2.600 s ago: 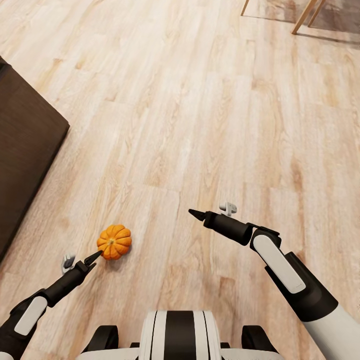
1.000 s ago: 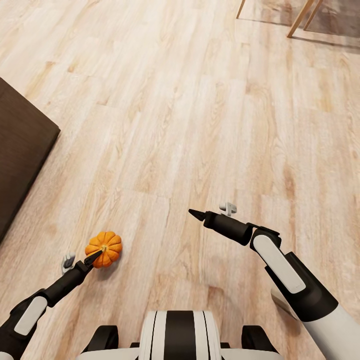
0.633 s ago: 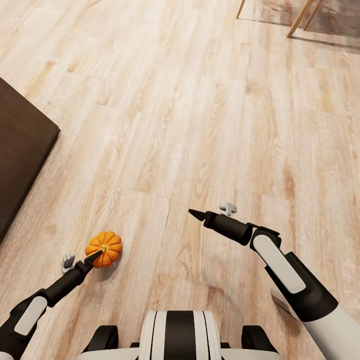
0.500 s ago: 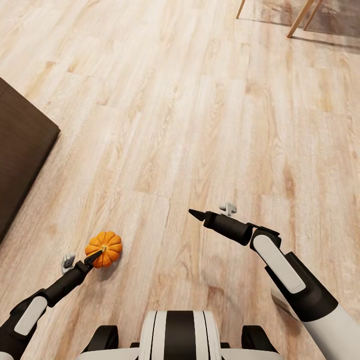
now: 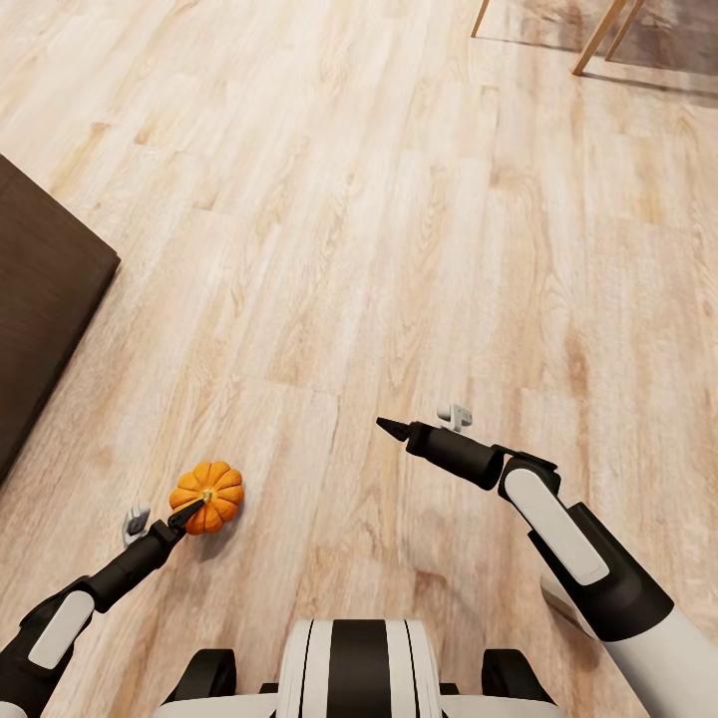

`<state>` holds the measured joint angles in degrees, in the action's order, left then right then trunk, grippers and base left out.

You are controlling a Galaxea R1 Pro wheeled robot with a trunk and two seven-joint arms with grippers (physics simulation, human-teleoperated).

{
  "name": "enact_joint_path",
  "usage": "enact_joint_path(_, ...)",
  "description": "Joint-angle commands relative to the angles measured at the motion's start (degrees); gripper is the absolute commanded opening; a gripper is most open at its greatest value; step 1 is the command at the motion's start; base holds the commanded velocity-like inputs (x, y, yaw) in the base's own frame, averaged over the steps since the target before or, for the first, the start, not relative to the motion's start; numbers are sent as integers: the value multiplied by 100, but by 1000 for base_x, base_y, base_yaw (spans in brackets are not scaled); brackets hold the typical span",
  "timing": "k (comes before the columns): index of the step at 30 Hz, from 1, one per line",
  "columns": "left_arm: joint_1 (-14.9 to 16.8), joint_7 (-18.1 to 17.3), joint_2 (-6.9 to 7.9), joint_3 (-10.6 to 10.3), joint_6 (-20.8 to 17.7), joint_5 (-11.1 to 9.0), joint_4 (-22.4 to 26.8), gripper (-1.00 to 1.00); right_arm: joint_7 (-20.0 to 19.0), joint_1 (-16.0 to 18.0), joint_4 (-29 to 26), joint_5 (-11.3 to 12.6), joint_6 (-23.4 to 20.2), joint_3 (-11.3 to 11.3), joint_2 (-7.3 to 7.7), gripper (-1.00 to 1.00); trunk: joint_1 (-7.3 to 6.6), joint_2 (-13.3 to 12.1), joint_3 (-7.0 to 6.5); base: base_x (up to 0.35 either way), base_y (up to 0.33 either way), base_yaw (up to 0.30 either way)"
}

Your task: Place each of the two pumpkins and all three candles from the living room inside a cabinet in the living room (use any cabinet), then make sure every cabinet is closed, and position the cauldron so it is next to a table in the living room.

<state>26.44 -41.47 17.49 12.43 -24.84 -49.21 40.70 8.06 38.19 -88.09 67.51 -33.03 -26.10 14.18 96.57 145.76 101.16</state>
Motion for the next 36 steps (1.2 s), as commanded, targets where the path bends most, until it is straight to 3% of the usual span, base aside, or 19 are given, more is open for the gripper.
enact_joint_path(1, 2, -7, 0, 5, -47, -36, -1, -100, 55, 4, -7, 60, -2, -9, 3, 100, -1, 1, 3, 0, 0, 0)
enact_joint_path(10, 2, -11, 0, 5, -47, -36, -1, -100, 55, 5, -7, 60, -2, -9, 1, 100, -1, 1, 3, 0, 0, 0)
enact_joint_path(36, 2, -71, 34, -3, -56, -60, 60, -100, 46, 4, 28, 60, 9, -4, 1, 100, -68, -34, -573, 0, 0, 0)
